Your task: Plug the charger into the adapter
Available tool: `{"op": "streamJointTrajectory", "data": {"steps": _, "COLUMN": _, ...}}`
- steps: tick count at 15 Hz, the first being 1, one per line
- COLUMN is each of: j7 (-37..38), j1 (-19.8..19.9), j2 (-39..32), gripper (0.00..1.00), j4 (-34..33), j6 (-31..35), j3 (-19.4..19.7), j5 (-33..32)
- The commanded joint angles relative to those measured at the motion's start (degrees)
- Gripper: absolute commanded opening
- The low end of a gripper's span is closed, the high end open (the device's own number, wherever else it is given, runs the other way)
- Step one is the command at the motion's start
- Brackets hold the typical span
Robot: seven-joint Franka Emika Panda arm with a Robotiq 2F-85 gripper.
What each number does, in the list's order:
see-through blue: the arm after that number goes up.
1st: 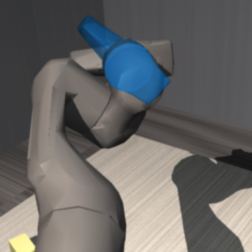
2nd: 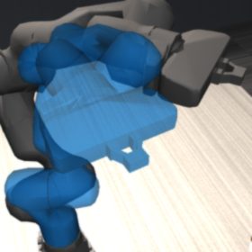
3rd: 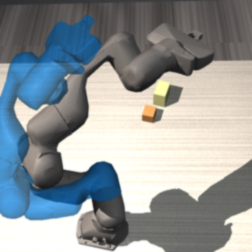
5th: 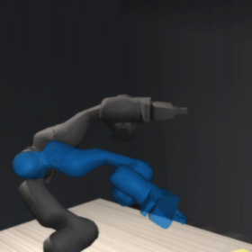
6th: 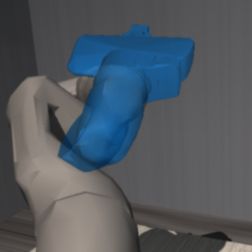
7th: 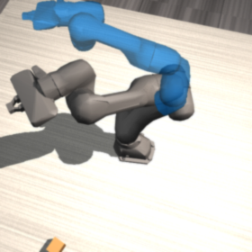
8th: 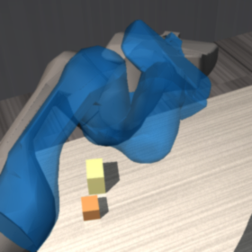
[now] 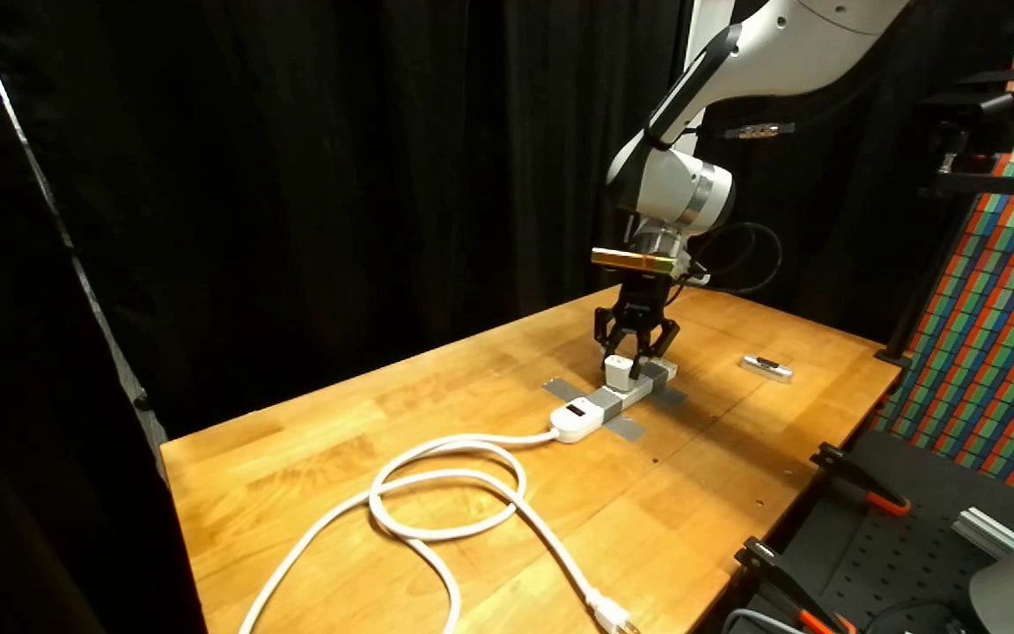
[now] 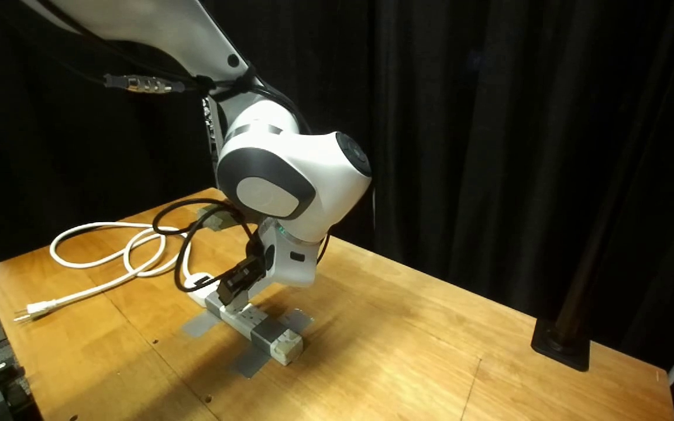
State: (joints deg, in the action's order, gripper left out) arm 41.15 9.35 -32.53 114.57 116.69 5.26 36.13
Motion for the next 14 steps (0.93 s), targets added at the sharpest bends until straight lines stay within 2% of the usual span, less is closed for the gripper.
{"op": "streamJointTrajectory", "data": {"steps": 1, "j7": -3.64, "j1": -0.76, "j2": -1.02, "gripper": 0.81, "j4": 2.54, "j6": 3.02, "j3": 0.53, "j5": 1.15}}
{"op": "streamJointTrajectory", "data": {"steps": 3, "j7": -5.61, "j1": -0.74, "j2": 0.11, "gripper": 0.97, "j4": 3.98, "j6": 4.42, "j3": 0.52, "j5": 1.23}}
{"op": "streamJointTrajectory", "data": {"steps": 4, "j7": -6.40, "j1": -0.96, "j2": 1.30, "gripper": 1.00, "j4": 4.76, "j6": 5.28, "j3": 0.63, "j5": 1.02}}
{"op": "streamJointTrajectory", "data": {"steps": 11, "j7": -11.15, "j1": -5.10, "j2": 12.95, "gripper": 1.00, "j4": 12.31, "j6": 18.97, "j3": 0.65, "j5": -1.53}}
{"op": "streamJointTrajectory", "data": {"steps": 14, "j7": -7.11, "j1": -9.19, "j2": 17.24, "gripper": 1.00, "j4": 16.81, "j6": 26.53, "j3": 1.17, "j5": -8.50}}
